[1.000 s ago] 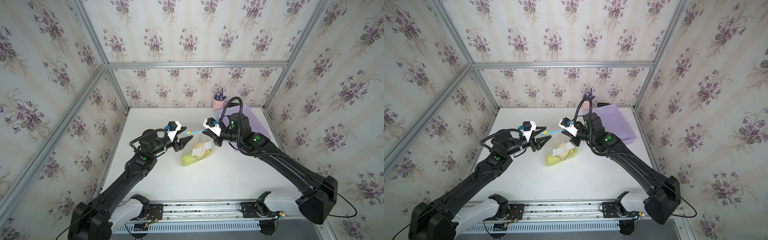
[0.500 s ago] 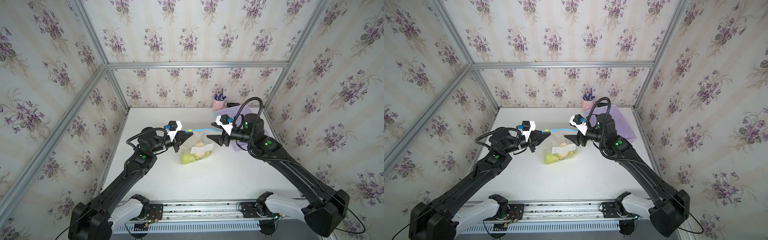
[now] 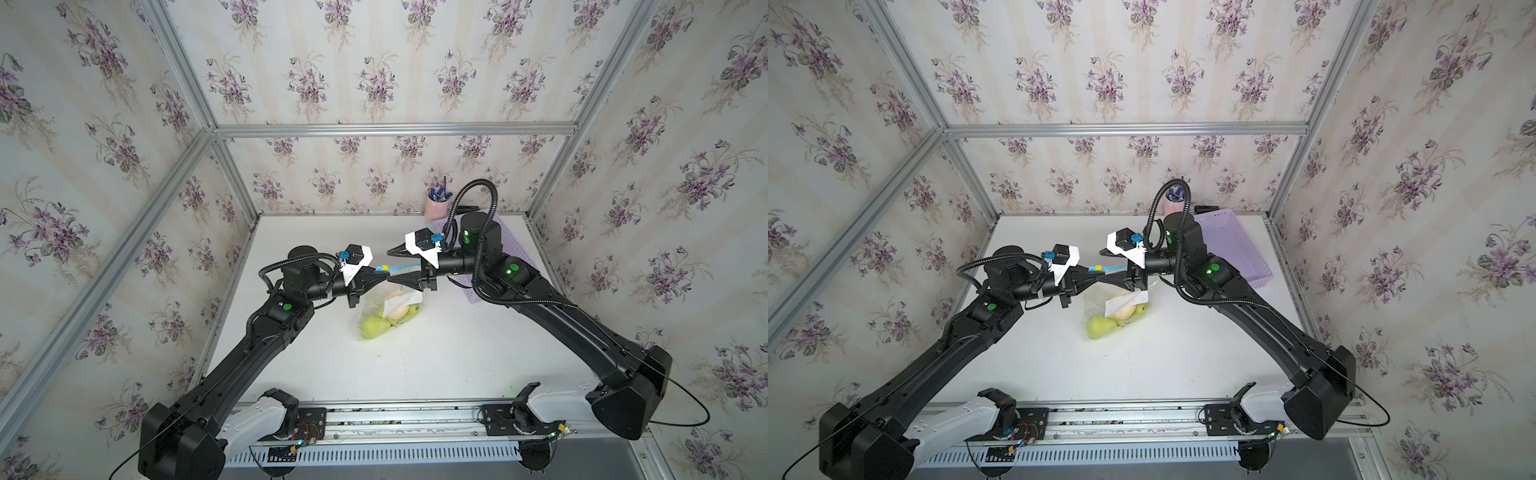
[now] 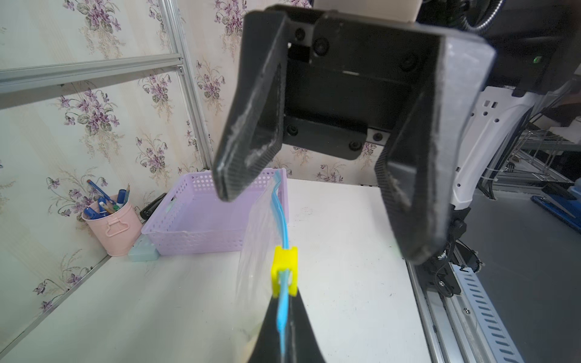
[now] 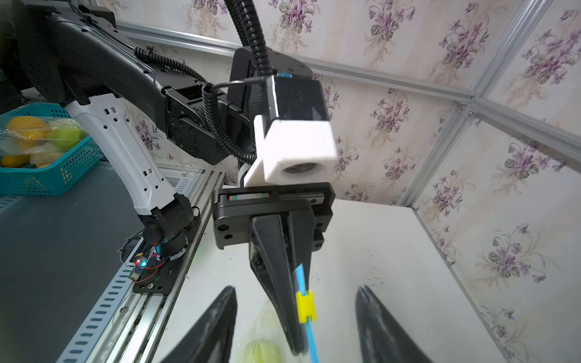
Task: Open the zip-top bag and take out the pear
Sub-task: Unzip the zipper on the zipper food storage bag.
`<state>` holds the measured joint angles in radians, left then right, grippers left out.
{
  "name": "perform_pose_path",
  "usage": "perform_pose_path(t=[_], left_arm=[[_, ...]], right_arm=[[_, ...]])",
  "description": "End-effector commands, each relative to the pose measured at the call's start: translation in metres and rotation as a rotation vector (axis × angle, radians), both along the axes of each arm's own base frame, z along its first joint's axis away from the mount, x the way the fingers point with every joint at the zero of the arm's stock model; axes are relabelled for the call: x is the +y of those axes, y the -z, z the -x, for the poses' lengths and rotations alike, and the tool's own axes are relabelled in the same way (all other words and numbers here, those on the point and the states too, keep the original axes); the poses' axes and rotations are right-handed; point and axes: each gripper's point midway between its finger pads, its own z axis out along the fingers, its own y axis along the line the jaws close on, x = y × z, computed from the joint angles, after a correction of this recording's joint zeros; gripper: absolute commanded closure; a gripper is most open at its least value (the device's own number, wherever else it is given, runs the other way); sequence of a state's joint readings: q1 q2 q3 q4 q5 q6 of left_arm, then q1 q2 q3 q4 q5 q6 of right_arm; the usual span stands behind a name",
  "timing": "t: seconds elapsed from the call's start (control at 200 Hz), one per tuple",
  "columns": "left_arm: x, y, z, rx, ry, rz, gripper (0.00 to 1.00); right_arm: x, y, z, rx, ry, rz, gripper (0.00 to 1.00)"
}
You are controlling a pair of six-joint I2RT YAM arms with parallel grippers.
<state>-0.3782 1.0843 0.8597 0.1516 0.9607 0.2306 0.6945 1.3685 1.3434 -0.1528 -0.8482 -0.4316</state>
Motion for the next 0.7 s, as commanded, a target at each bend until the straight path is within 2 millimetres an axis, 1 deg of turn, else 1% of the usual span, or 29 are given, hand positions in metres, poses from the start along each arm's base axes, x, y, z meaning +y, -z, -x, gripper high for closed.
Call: perform_pose_path(t=[0.0,0.095,0.41,0.54,0.694], left_arm=[[-0.001,-0.004,0.003,-0.029,0.025,-0.004,1.00],[-0.002,-0.004,0.003,-0.030,0.031,-0.007,1.00],[0.000,-0.004,0.003,-0.035,0.033,-0.013,1.00],[0.000,-0.004,0.004,-0.037,0.035,-0.013,1.00],[0.001,-0.004,0.004,-0.034,0.032,-0.012,1.00]], right_arm=[[0.003,0.007,-0.004,0.002,-0.003,0.039,0.45],[0.007,0.010,-0.009,0.012,0.000,0.064,0.51],[0.005,0.021,-0.009,0.020,-0.009,0.106,0.65],[0.006,0.021,-0.010,0.026,-0.009,0.107,0.78],[0.005,0.020,-0.010,0.021,-0.003,0.110,0.80]])
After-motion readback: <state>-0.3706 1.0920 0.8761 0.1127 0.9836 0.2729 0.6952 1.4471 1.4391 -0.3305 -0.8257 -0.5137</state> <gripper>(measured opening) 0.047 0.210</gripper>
